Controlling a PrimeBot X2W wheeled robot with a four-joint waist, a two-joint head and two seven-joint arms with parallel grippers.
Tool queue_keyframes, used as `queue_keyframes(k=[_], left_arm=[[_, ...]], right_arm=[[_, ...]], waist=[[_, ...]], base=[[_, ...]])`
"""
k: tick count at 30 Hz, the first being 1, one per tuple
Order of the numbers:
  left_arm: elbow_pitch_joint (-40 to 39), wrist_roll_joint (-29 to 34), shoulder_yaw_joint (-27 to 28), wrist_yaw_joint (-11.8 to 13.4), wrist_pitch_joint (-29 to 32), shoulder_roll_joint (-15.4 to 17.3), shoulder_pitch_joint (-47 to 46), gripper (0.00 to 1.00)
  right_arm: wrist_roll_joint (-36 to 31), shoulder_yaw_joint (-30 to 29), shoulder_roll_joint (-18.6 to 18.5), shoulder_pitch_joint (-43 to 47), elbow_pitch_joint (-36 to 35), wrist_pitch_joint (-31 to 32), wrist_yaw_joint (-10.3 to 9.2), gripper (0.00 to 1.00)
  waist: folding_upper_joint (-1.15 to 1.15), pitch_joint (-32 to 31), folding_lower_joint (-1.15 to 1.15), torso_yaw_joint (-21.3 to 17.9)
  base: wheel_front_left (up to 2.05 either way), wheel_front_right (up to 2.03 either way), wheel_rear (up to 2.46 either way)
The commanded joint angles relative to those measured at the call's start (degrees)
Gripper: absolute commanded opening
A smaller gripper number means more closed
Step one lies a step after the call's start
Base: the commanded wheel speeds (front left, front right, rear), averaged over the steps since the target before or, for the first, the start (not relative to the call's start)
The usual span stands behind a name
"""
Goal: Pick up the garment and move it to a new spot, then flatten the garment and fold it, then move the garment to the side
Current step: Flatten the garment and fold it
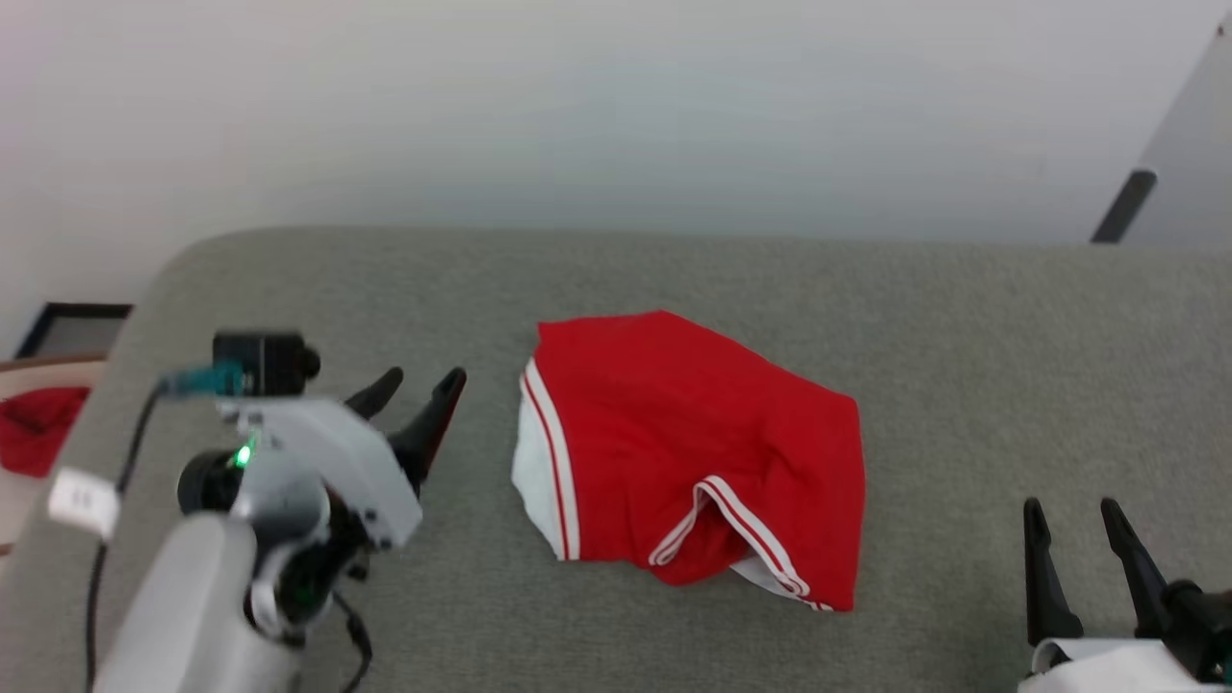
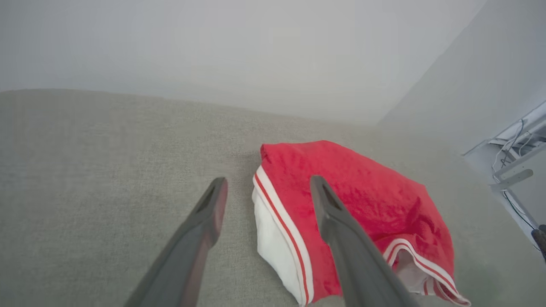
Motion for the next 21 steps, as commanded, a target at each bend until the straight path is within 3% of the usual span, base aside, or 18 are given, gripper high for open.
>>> queue_keyframes(k=[1,10,21], left_arm=[[0.43,-1.18,0.08,0.38,1.82,-0.12,-1.35,1.00],[5.91,-7.43,-0.94,5.45,21.10,0.80,-8.90,1.00],[10.68,-8.85,-2.90,9.49,32.21,1.80,-11.66,1.00]], right_arm=[[0.49,0.24,-0.14,-0.94,-0.02,-0.28,0.02,1.00],[1.52,1.46,0.13,-4.10,-0.38,-0.29,0.02,1.00],[2.24,1.67,0.57,-5.98,-0.51,-0.30,0.02,1.00]], waist=[[0.00,2.34,0.00,-2.13],[0.00,7.22,0.00,-5.86],[0.00,10.57,0.00,-7.94]], base=[[0.00,0.00,0.00],[0.00,0.00,0.00],[0.00,0.00,0.00]])
